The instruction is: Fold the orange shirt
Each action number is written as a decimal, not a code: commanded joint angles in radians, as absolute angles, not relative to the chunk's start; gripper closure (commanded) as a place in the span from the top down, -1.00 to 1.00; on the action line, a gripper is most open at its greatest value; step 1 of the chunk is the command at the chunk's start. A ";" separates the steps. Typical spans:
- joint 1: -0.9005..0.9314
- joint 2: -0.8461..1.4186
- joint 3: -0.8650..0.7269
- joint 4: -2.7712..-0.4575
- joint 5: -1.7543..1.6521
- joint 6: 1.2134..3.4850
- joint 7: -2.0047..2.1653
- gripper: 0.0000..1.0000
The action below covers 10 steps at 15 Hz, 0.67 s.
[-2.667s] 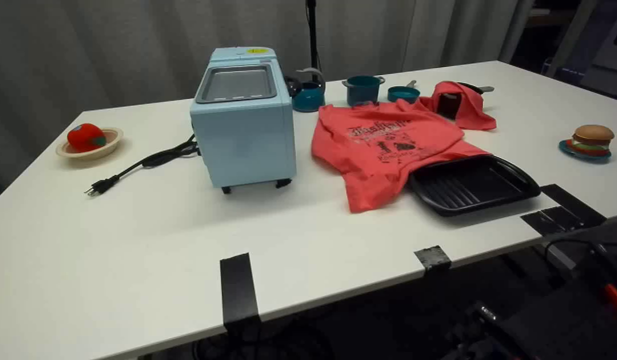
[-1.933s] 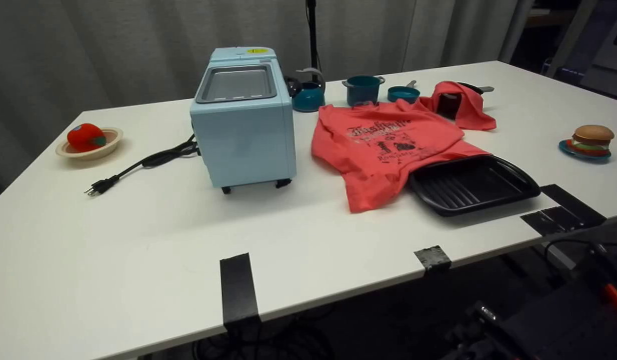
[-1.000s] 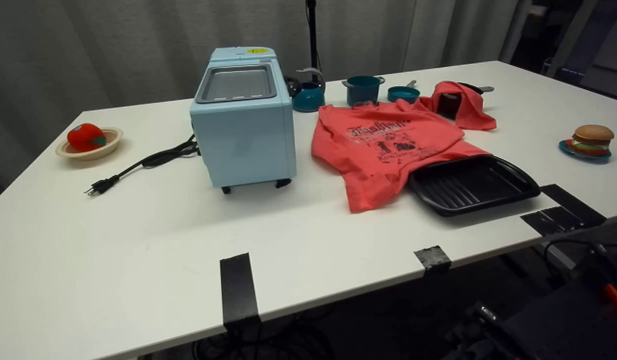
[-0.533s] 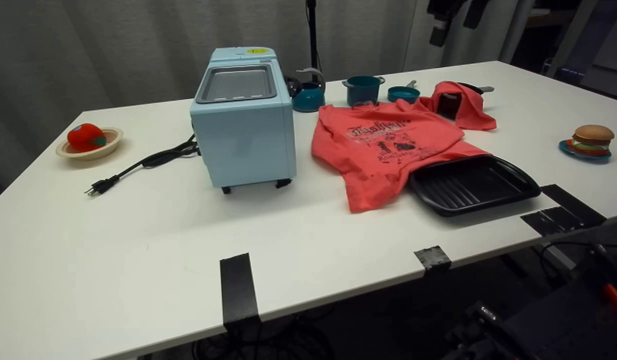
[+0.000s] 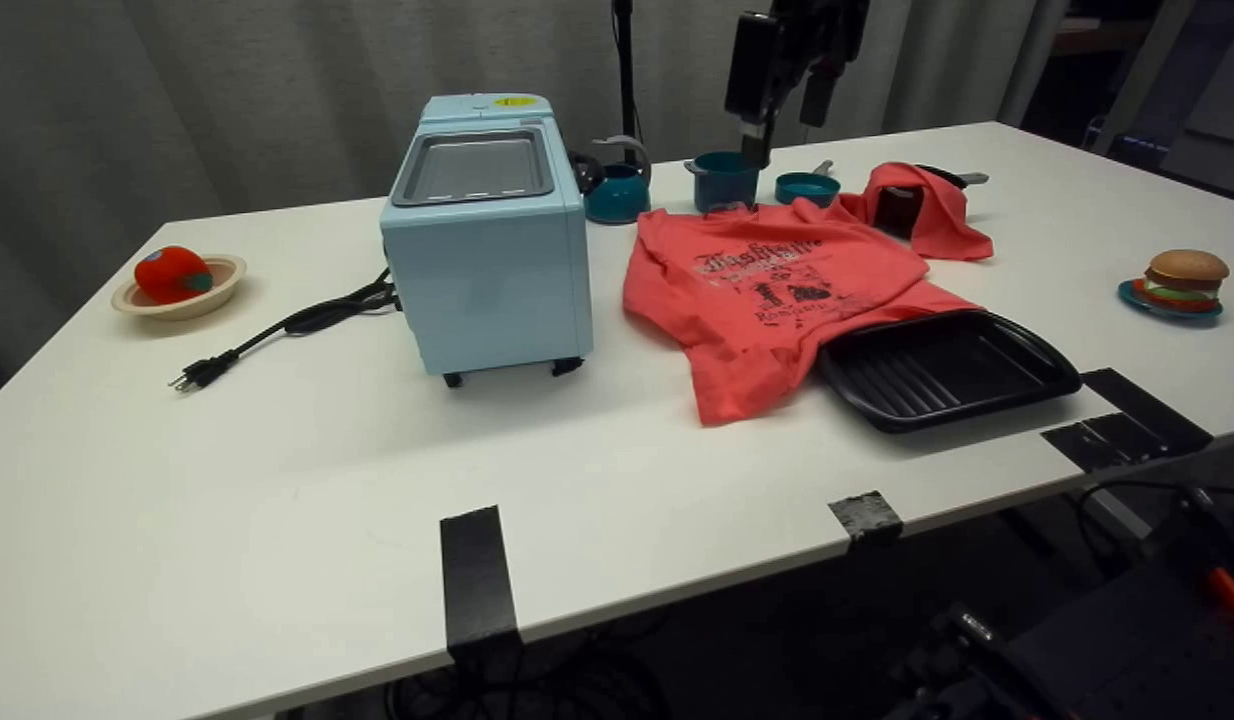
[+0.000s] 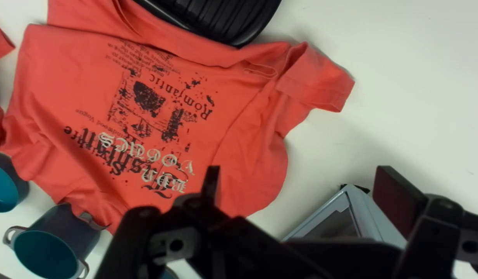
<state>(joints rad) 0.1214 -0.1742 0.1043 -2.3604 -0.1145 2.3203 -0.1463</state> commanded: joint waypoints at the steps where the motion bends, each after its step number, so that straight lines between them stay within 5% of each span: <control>1: 0.141 -0.147 0.119 -2.332 -0.083 2.317 -0.158 1.00; 10: 0.139 -0.132 0.123 -2.347 -0.098 2.333 -0.153 1.00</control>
<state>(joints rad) 0.1356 -0.1515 0.1225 -2.3513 -0.1116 2.3203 -0.1464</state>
